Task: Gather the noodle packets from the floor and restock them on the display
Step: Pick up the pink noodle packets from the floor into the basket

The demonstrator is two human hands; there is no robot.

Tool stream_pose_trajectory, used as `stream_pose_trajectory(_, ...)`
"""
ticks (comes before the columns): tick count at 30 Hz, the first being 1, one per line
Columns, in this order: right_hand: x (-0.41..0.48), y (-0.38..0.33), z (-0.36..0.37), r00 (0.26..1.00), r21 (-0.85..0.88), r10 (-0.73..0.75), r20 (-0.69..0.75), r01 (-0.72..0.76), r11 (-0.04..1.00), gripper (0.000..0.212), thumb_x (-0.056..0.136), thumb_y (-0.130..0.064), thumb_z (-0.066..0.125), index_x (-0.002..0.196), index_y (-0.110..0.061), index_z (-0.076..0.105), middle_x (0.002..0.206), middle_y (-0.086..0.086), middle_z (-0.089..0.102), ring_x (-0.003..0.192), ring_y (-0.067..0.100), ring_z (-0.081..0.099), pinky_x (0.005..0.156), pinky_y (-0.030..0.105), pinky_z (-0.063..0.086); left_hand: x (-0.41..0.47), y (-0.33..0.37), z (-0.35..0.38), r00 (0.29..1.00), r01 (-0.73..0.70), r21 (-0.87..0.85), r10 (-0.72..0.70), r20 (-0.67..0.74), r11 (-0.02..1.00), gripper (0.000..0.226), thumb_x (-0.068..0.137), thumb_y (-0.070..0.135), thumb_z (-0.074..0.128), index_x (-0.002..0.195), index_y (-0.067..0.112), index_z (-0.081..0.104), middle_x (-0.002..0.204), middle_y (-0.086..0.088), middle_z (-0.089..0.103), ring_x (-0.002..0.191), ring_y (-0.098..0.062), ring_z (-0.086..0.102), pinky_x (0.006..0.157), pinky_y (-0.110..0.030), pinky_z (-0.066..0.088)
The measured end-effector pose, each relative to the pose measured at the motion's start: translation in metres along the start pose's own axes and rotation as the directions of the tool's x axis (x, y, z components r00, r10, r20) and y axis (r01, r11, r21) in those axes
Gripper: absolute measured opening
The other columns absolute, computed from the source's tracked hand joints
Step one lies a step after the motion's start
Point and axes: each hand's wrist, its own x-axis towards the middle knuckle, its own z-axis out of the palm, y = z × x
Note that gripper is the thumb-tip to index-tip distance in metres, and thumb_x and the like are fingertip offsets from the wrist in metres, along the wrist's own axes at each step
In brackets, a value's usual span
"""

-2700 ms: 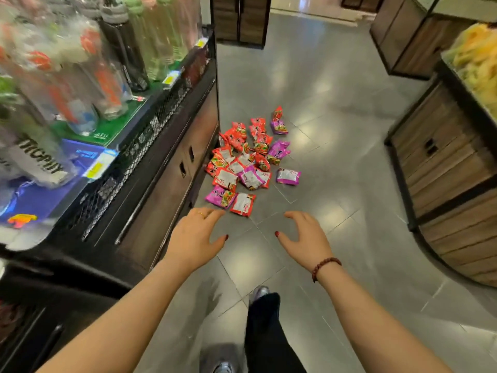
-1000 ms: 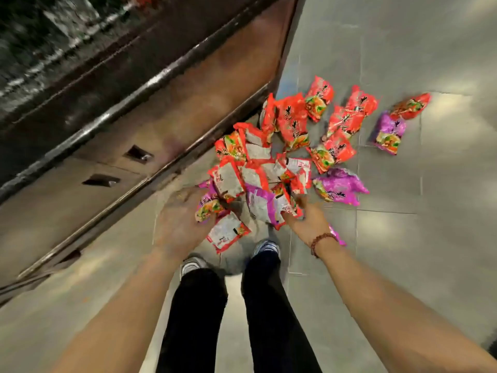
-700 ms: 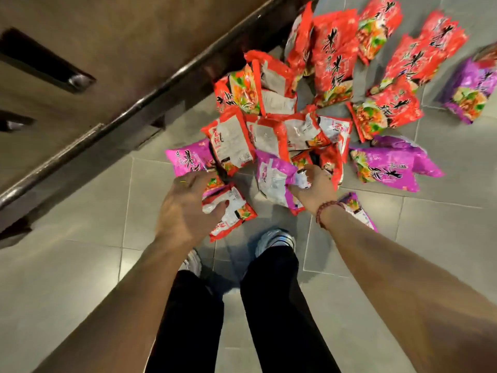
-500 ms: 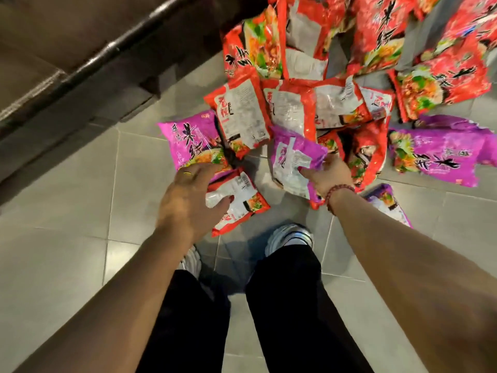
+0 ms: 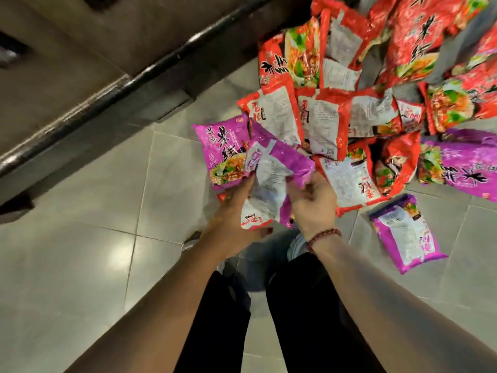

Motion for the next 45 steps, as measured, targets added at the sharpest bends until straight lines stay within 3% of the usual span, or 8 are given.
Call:
stream_pose_trajectory(5, -0.032, -0.045, 0.041, 0.932, 0.008, -0.120, 0.342, 0.125, 0.992, 0.015, 0.091, -0.025, 0.063, 0.104, -0.017, 0.064, 0.098, 0.000, 0.067, 0.093, 0.016, 0.063, 0.084, 0.033, 0.051, 0.000, 0.001, -0.027, 0.978, 0.032, 0.059, -0.019, -0.210, 0.998, 0.120, 0.065, 0.029, 0.087, 0.154, 0.036, 0.006, 0.160, 0.008, 0.009, 0.142, -0.008, 0.019, 0.115, -0.029, 0.025)
stream_pose_trajectory(8, -0.039, -0.057, 0.055, 0.817, 0.192, -0.204, 0.540, 0.117, 0.974, 0.011, 0.087, -0.012, 0.068, 0.092, -0.021, 0.063, 0.090, -0.009, 0.062, 0.084, -0.004, 0.058, 0.079, 0.017, 0.048, 0.005, -0.001, -0.051, 0.978, -0.014, -0.364, -0.063, -0.199, 0.931, 0.049, 0.088, 0.046, 0.062, 0.132, 0.027, 0.051, 0.121, -0.006, 0.059, 0.100, -0.007, 0.061, 0.082, -0.026, 0.053)
stream_pose_trajectory(11, -0.032, -0.054, 0.068, 0.724, 0.354, -0.221, 0.654, -0.035, 0.935, 0.016, 0.077, -0.010, 0.064, 0.093, -0.012, 0.062, 0.092, -0.004, 0.063, 0.091, 0.006, 0.062, 0.083, 0.020, 0.050, 0.010, -0.022, -0.073, 0.944, 0.082, -0.688, -0.278, -0.179, 0.721, 0.021, 0.097, 0.015, 0.052, 0.113, 0.003, 0.060, 0.097, -0.013, 0.068, 0.075, -0.020, 0.069, 0.055, -0.025, 0.055)
stream_pose_trajectory(17, 0.031, -0.011, 0.115, 0.959, -0.080, 0.061, 0.276, -0.040, 0.996, 0.031, 0.085, -0.013, 0.070, 0.113, -0.019, 0.059, 0.114, -0.003, 0.063, 0.106, 0.012, 0.059, 0.097, 0.036, 0.051, 0.021, -0.078, -0.096, 0.908, 0.075, -0.685, -0.334, -0.253, 0.725, 0.067, 0.065, -0.013, 0.075, 0.126, 0.006, 0.054, 0.109, -0.009, 0.071, 0.099, -0.025, 0.070, 0.076, -0.036, 0.059)
stream_pose_trajectory(25, 0.113, 0.042, 0.166, 0.952, -0.370, 0.193, 0.239, -0.095, 0.924, 0.084, 0.057, -0.046, 0.088, 0.125, -0.012, 0.052, 0.119, 0.001, 0.060, 0.112, 0.019, 0.056, 0.098, 0.036, 0.049, 0.022, -0.127, -0.093, 0.865, 0.057, -0.858, -0.454, -0.212, 0.510, 0.045, 0.067, -0.010, 0.065, 0.105, 0.013, 0.063, 0.094, -0.007, 0.075, 0.087, -0.026, 0.073, 0.065, -0.037, 0.060)
stream_pose_trajectory(29, 0.115, 0.027, 0.170, 0.891, -0.441, 0.242, 0.384, -0.053, 0.896, 0.071, 0.083, -0.033, 0.071, 0.137, -0.010, 0.032, 0.135, 0.004, 0.047, 0.125, 0.023, 0.045, 0.108, 0.032, 0.039, 0.011, -0.129, -0.096, 0.872, 0.083, -0.869, -0.458, -0.174, 0.488, 0.056, 0.068, -0.001, 0.067, 0.123, 0.008, 0.058, 0.109, -0.007, 0.072, 0.096, -0.027, 0.071, 0.067, -0.034, 0.059)
stream_pose_trajectory(39, 0.016, -0.073, 0.063, 0.929, 0.093, -0.075, 0.363, 0.045, 0.995, 0.056, 0.076, -0.012, 0.080, 0.118, -0.015, 0.043, 0.110, -0.004, 0.060, 0.103, 0.005, 0.060, 0.093, 0.041, 0.053, -0.076, -0.044, -0.109, 0.853, 0.012, -0.884, -0.466, -0.235, 0.467, 0.054, 0.081, -0.007, 0.061, 0.128, 0.019, 0.053, 0.115, -0.007, 0.071, 0.096, -0.027, 0.071, 0.065, -0.034, 0.060)
stream_pose_trajectory(45, -0.062, -0.178, -0.046, 0.848, 0.103, -0.291, 0.442, 0.275, 0.956, 0.096, 0.082, -0.014, 0.074, 0.149, -0.029, 0.006, 0.131, -0.038, 0.017, 0.114, -0.032, 0.023, 0.088, -0.010, 0.023, -0.178, 0.049, -0.130, 0.834, -0.064, -0.823, -0.423, -0.355, 0.565, 0.059, 0.077, 0.008, 0.071, 0.118, 0.045, 0.051, 0.114, 0.004, 0.070, 0.102, -0.025, 0.069, 0.086, -0.046, 0.054)
